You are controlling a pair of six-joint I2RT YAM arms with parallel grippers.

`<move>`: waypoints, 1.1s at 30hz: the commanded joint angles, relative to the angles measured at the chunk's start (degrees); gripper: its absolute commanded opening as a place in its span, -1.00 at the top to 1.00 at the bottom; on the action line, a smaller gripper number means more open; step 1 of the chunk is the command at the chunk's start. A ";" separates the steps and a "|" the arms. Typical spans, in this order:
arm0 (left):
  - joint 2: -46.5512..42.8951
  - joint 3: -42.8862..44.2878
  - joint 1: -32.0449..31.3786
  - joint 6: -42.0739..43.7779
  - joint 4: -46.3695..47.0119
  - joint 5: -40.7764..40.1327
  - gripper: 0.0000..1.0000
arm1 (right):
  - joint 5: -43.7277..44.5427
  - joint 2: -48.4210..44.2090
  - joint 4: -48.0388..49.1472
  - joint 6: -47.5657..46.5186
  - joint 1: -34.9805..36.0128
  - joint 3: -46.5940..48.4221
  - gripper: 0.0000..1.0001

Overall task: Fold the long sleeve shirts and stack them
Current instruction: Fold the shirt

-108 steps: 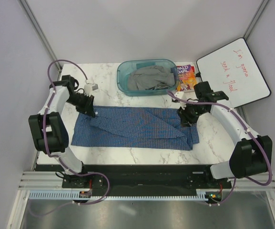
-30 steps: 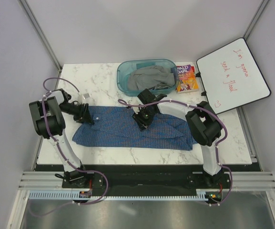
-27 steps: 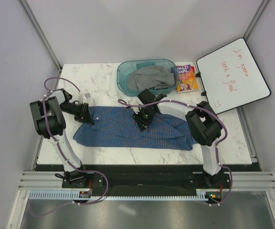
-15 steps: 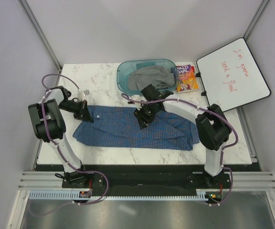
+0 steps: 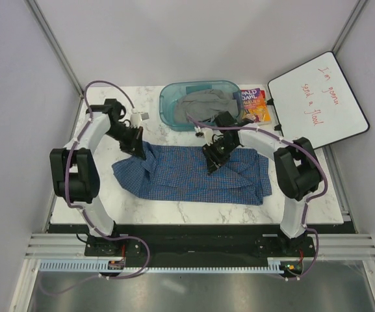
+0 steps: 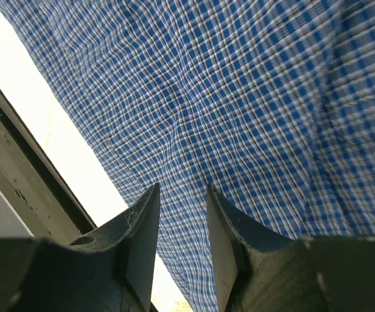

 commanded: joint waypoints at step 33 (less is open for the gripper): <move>-9.13 2.56 -23.60 -16.47 14.32 14.13 -0.41 | -0.56 -8.40 -4.39 -1.00 -8.25 -1.15 0.19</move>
